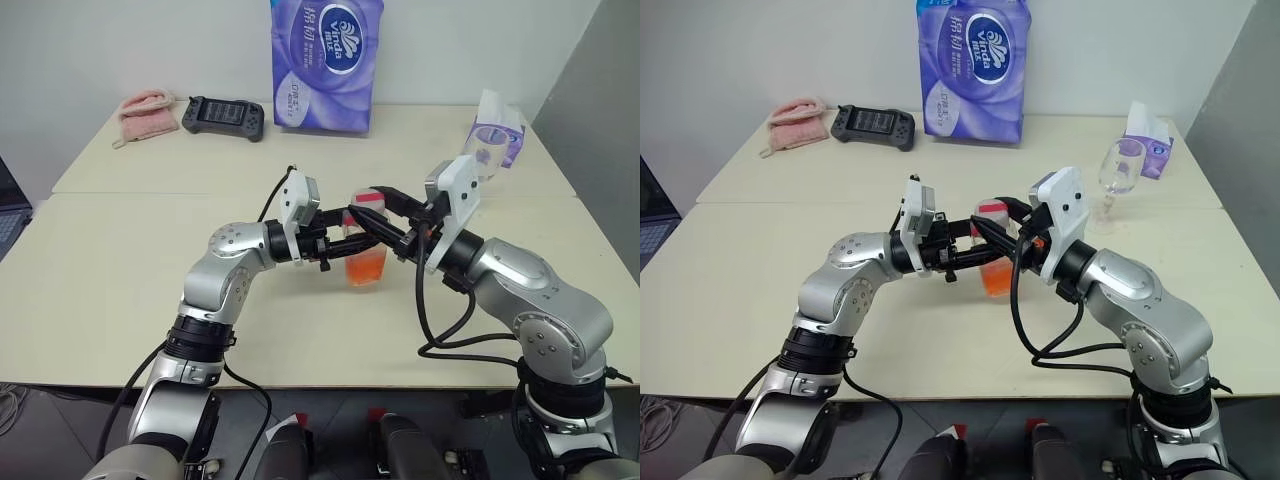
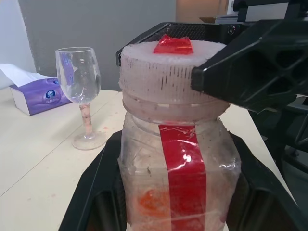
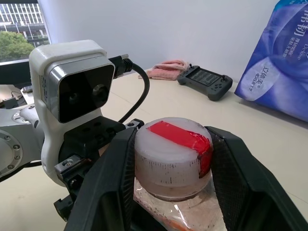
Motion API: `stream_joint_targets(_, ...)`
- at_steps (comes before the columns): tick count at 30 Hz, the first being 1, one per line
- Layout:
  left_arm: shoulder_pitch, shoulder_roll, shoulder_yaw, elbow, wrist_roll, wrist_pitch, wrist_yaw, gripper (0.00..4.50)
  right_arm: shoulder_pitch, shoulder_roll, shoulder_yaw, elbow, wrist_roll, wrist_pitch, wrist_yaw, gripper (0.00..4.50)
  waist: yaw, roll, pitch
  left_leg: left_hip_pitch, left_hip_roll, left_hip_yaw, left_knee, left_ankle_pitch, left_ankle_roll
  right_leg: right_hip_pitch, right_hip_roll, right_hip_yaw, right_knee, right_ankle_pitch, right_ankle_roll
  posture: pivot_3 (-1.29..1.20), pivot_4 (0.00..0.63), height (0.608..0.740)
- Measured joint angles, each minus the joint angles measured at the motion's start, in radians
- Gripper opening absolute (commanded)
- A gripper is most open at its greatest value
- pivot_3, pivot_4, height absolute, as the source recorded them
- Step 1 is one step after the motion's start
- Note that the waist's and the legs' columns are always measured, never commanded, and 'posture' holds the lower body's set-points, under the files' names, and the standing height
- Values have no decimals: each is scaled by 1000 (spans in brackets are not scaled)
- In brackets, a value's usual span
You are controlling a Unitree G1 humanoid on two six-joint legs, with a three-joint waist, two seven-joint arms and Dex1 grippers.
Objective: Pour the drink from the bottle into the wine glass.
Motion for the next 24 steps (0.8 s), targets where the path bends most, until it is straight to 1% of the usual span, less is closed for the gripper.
stream_joint_targets(1, 0, 0, 0, 0, 0, 0, 0, 2071, -5, -7, 0, 6, 1, -2, 13, 1842, 0, 0, 0, 0, 0, 0, 0, 0, 0, 0, 0, 0, 0, 0, 0, 0, 150, 740)
stream_joint_targets(3, 0, 2, 0, 0, -1, 0, -4, 2071, -35, -55, -1, 52, 14, -24, 102, 1842, 0, 0, 0, 0, 0, 1, 0, 0, 0, 0, 2, -1, 0, 0, 0, 0, 150, 740)
stream_joint_targets(7, -1, 4, -14, -5, -5, -1, -42, 2071, -119, -192, 8, 216, 36, -113, 403, 1842, 0, 0, 0, 0, -1, 3, 0, 0, 1, 0, 4, -1, -1, 0, 0, 0, 150, 740)
stream_joint_targets(8, -1, 7, -19, -5, -4, 0, -55, 2071, -159, -226, 28, 294, 34, -150, 515, 1842, -1, 0, 0, 0, 0, 3, 0, 0, 1, 0, 4, -1, -1, 0, 0, 0, 150, 740)
stream_joint_targets(10, -8, 9, -21, -2, -4, 2, -64, 2071, -230, -251, 56, 418, 28, -198, 655, 1842, -3, 0, 0, 1, 1, 4, 0, 0, 1, 0, 5, -1, 0, 0, 0, 0, 150, 740)
stream_joint_targets(12, -21, 14, -20, 4, -2, 6, -59, 2071, -277, -247, 76, 520, 20, -248, 738, 1842, -4, 0, 0, 1, 1, 4, 0, 0, 1, 0, 6, -1, 0, 0, 0, 0, 150, 740)
stream_joint_targets(13, -24, 15, -19, 7, -2, 6, -57, 2071, -286, -243, 77, 543, 19, -257, 751, 1842, -3, 0, 0, 1, 1, 3, 0, 0, 1, 0, 6, 0, 0, 0, 0, 0, 150, 740)
stream_joint_targets(15, -26, 17, -17, 11, -1, 7, -47, 2071, -295, -227, 73, 580, 29, -250, 758, 2581, -2, 0, 0, 0, 1, 2, 0, 0, 1, 0, 4, 0, 0, 0, 0, 0, 150, 740)
stream_joint_targets(17, -25, 17, -18, 11, -1, 8, -45, 2071, -285, -231, 49, 582, 41, -226, 752, 3180, 1, 0, 0, -1, 1, 1, 0, 0, 1, 0, 0, 0, 0, 0, 0, 0, 150, 740)
stream_joint_targets(18, -26, 18, -17, 11, -3, 8, -43, 2071, -243, -255, 14, 544, 51, -207, 733, 3579, 4, 0, 0, -1, 0, 0, 0, 0, 1, 0, -1, 0, -1, 0, 0, 0, 150, 740)
stream_joint_targets(19, -22, 31, -9, 10, -5, 6, -45, 2071, -196, -281, -19, 511, 55, -188, 707, 3852, 9, 0, 0, -2, -1, -1, 1, 0, 1, 0, -2, 0, -1, 0, 0, 0, 150, 740)
stream_joint_targets(21, -7, 61, 20, 9, -5, 3, -44, 2071, -104, -302, -82, 439, 59, -145, 630, 3852, 13, 0, 0, -2, -1, 0, 1, 0, 1, 0, -2, 0, -1, 0, 0, 0, 150, 740)
stream_joint_targets(24, -1, 60, 27, 9, -5, 2, -41, 2071, -22, -260, -127, 264, 78, -89, 480, 3852, 11, 0, 0, -1, 0, 0, 1, 0, 0, 0, -1, 1, 0, 0, 0, 0, 150, 740)
